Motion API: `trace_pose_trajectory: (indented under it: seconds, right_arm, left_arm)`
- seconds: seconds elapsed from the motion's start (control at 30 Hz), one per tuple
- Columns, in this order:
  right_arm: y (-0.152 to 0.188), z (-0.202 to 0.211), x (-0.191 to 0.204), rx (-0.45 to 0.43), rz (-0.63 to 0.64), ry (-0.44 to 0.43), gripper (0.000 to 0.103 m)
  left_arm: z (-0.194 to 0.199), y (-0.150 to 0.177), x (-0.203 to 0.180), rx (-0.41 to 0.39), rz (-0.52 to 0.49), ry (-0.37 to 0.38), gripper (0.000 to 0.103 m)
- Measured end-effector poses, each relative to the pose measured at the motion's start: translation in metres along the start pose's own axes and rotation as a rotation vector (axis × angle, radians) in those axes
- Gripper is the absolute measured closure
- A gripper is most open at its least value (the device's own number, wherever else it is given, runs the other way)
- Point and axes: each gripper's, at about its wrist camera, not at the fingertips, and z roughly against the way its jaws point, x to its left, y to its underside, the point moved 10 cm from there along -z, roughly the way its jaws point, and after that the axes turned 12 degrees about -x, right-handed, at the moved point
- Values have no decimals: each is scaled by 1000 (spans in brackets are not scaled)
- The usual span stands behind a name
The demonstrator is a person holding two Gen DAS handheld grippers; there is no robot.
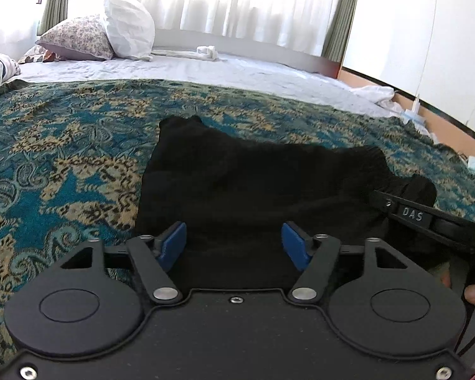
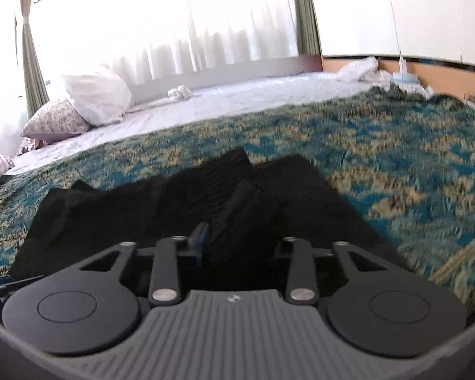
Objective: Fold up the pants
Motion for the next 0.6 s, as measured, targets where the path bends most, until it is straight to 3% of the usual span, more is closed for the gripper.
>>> trace_pose_trajectory:
  seconds: [0.2,0.3,0.43,0.5,0.53,0.57,0.6]
  right_arm:
    - [-26,9,-15,-112,47,39,72]
    - [-12,3,-35,-70,57,90,72]
    - [-6,3,-48,-67,64,92,71]
    - [-6,3,-50,-75,60,77,69]
    - [-5,1,-52,-68,41,72,62]
    - [-3,0,-56,-54,20,72,49]
    - [-1,-2,-62,-43,-1,73,46]
  left_arm:
    - [-3,-2,-11,-1,-9,7,48]
    - [-6,5,-16,20,-30,8,48]
    - [-4,10,-20,24,-65,10,48]
    - [-4,11,-20,27,-72,8,48]
    - [-4,12,-20,28,-75,6,48]
    - [-3,12,-20,28,-80,1,48]
    - [-2,13,-20,28,-85,-2,48]
